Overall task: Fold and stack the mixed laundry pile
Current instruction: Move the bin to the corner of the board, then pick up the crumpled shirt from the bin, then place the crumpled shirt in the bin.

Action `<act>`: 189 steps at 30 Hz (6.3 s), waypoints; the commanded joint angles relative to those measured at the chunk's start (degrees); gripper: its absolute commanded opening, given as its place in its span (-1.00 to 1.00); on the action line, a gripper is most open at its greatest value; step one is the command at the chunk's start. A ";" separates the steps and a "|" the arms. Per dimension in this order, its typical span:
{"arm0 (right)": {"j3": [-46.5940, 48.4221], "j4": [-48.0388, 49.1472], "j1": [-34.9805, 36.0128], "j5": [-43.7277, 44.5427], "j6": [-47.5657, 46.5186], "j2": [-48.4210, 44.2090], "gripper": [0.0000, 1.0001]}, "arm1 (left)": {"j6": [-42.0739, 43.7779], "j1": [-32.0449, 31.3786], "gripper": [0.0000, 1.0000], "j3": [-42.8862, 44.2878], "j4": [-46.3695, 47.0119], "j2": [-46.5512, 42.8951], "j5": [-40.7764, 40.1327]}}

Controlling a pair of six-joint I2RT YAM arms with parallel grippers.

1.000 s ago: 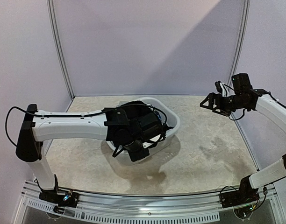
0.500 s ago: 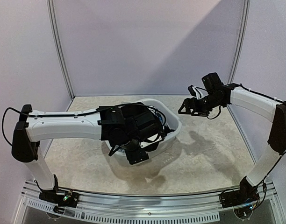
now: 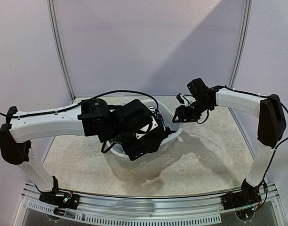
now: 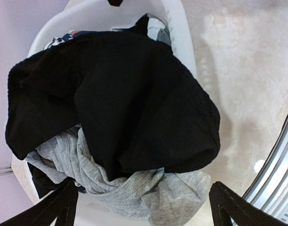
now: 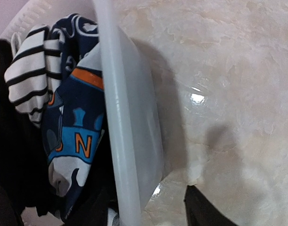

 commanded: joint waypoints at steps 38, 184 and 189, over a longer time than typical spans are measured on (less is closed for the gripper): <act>23.56 -11.66 -34.39 21.36 -11.10 8.38 -0.86 | -25.06 7.74 0.99 -22.11 3.93 -30.38 -9.38; 43.86 -5.86 -36.33 13.67 3.62 0.05 -1.00 | -19.85 13.27 0.99 -7.43 20.64 -8.19 5.56; 44.01 -13.57 -36.41 16.06 1.42 6.59 -0.63 | -20.56 13.28 0.99 -7.48 20.09 -8.10 5.65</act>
